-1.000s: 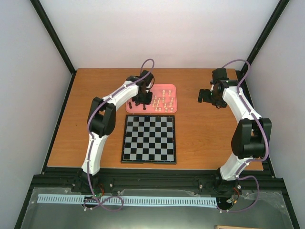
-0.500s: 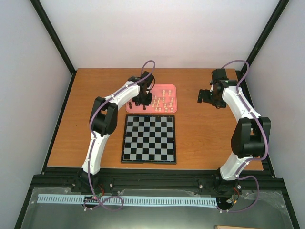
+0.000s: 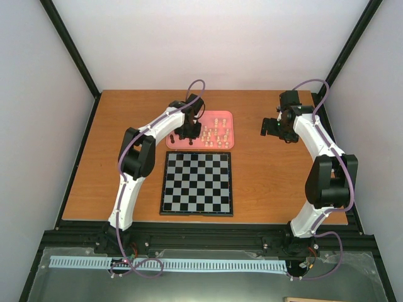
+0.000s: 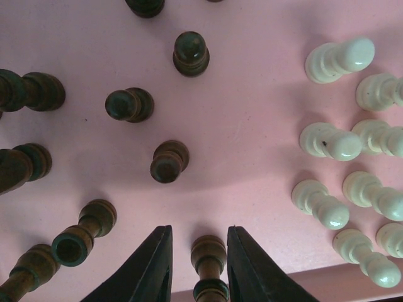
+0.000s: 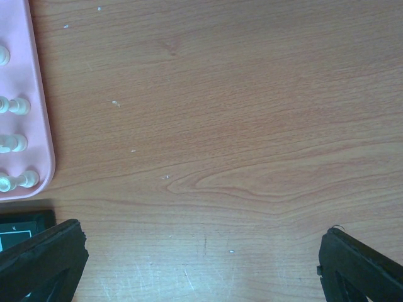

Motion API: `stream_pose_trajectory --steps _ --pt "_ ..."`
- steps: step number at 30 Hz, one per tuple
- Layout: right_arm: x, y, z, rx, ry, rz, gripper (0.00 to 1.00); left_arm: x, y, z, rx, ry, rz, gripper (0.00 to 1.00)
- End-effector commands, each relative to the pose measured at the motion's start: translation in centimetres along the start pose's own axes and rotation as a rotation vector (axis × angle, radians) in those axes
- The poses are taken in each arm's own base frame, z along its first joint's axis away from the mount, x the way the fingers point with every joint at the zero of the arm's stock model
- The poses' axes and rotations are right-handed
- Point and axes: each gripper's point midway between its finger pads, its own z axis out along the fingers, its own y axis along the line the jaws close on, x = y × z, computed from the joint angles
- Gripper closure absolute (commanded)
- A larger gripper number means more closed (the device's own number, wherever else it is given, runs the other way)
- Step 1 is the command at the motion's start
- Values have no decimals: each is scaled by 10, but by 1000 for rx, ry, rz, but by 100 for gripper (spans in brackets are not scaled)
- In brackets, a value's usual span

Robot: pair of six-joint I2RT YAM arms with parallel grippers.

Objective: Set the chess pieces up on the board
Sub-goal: Pick up the chess piece from the storage box.

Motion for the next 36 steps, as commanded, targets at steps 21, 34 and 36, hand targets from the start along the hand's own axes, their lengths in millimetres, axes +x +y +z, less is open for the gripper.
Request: stream_pose_trajectory --steps 21,34,36 --pt "9 1 5 2 30 -10 0 7 1 13 -3 31 1 80" --pt "12 2 9 -6 34 -3 0 3 6 -37 -6 -6 15 99" --pt "12 2 11 -11 36 0 0 0 6 -51 -1 -26 13 99"
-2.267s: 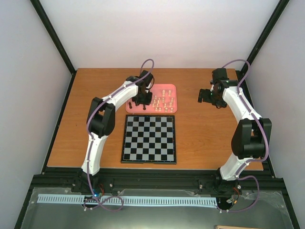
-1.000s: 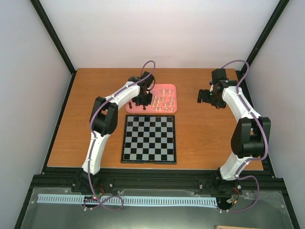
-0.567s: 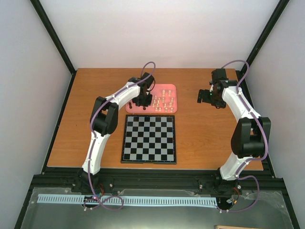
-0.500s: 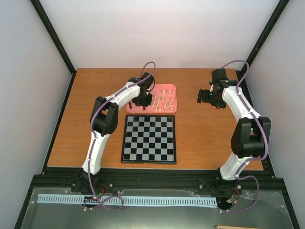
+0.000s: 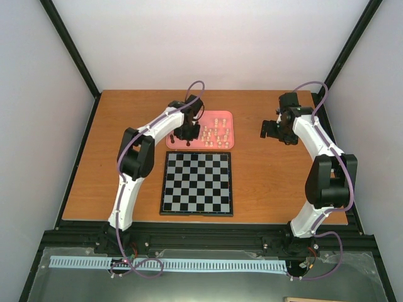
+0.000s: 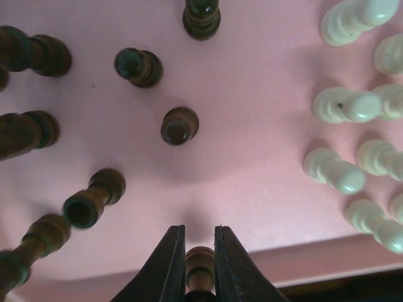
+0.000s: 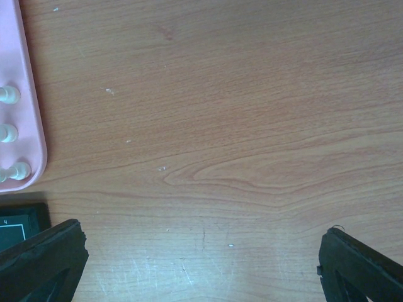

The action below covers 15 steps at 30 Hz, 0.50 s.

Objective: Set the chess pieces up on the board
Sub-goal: Pick up the chess piece from the storage box.

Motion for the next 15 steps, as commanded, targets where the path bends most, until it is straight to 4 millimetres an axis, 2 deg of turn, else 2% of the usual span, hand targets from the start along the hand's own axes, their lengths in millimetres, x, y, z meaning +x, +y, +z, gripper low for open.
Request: stream_pose_trajectory --steps 1,7,15 --pt "4 4 6 -15 15 -1 0 -11 2 -58 19 -79 3 99" --pt "5 6 7 -23 18 -2 0 -2 -11 -86 72 -83 16 99" --pt "6 5 7 -23 20 -6 0 41 -25 -86 108 5 88 99"
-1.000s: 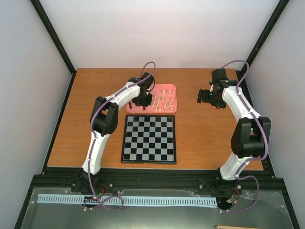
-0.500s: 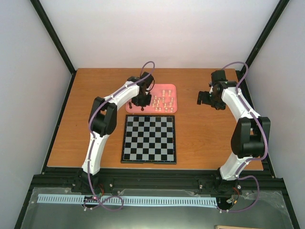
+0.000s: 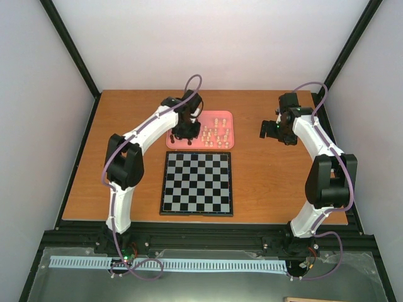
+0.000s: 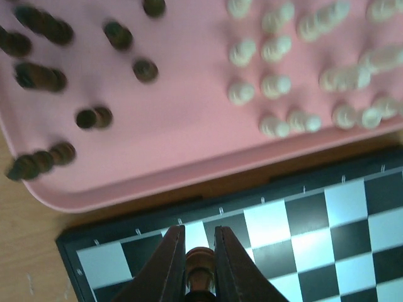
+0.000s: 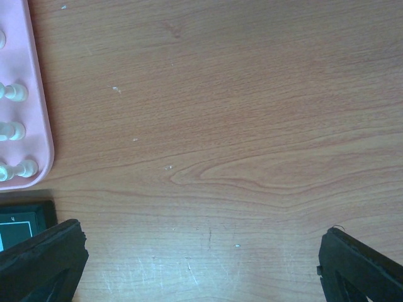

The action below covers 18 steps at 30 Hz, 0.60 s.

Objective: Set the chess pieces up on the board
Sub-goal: Pick up the chess piece from the storage box, then place the chess piece on the chessboard.

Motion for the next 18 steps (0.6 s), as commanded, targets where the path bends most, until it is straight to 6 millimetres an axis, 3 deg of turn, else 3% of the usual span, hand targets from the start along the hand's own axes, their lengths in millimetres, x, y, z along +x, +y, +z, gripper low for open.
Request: stream_pose_trajectory --steps 1,7,18 --pt "4 2 5 -2 14 -7 0 32 -8 -2 29 80 47 99" --pt "6 3 7 -8 21 -2 0 41 -12 2 51 73 35 99" --pt "9 1 7 -1 24 -1 0 37 -24 25 78 44 27 99"
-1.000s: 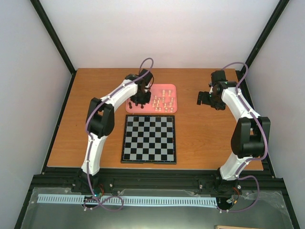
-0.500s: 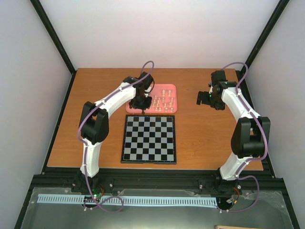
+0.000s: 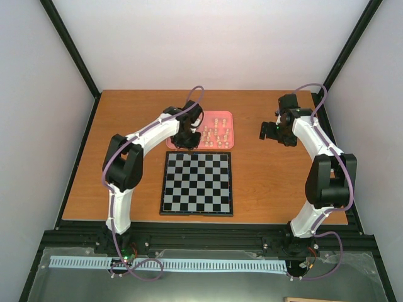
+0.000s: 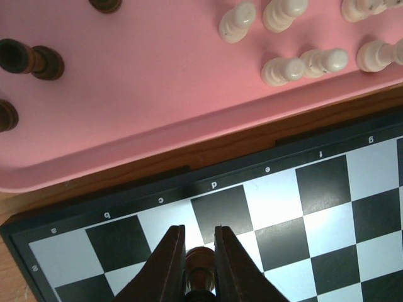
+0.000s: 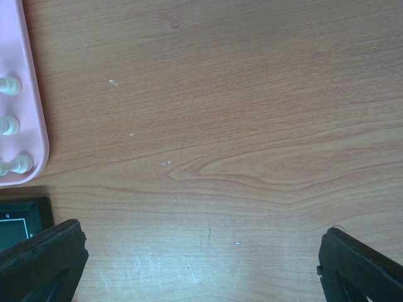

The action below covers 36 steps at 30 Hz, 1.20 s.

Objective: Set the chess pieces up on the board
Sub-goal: Place the chess piece on the chessboard.

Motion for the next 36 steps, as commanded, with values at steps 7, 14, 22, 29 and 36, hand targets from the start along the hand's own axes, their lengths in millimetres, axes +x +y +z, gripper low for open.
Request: stream_pose_trajectory --steps 7,14,22,29,36 --pt "8 1 4 -3 15 1 0 -11 -18 6 41 -71 -1 99" --pt "9 0 2 3 9 -1 0 -10 -22 16 38 -78 12 99" --pt "12 -1 2 6 14 -1 0 -7 -20 25 28 -72 11 99" --pt "12 0 4 1 19 1 0 -6 -18 31 21 -71 9 99" --pt "11 1 5 -7 22 1 0 -3 -16 36 13 -66 8 98"
